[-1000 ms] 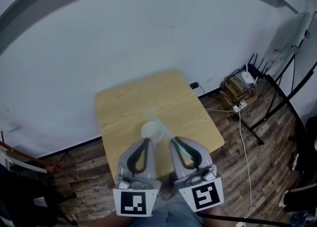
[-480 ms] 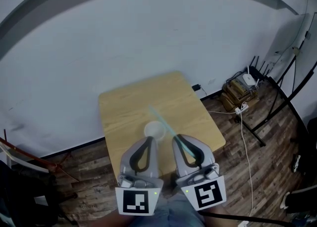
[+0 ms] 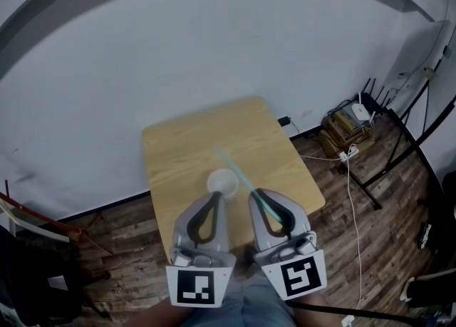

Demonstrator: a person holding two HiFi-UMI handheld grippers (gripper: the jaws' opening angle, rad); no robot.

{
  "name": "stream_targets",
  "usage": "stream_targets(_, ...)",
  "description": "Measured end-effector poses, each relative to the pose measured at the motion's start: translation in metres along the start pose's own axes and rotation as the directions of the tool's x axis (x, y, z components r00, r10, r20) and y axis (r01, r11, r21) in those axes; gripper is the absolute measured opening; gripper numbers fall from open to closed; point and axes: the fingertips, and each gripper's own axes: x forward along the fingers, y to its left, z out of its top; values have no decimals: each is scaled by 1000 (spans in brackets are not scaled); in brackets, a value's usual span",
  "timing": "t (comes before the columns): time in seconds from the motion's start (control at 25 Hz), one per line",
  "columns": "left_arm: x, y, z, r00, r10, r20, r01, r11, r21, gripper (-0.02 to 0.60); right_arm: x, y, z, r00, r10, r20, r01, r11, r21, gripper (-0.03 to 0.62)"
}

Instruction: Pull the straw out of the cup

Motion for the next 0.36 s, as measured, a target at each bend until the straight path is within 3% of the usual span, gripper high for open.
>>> stream_targets(0.36,8,6,-8,1000,1,-22,-1,1000,3,20,9,-3,-7,1000,2,-7,-2,1000,5,34)
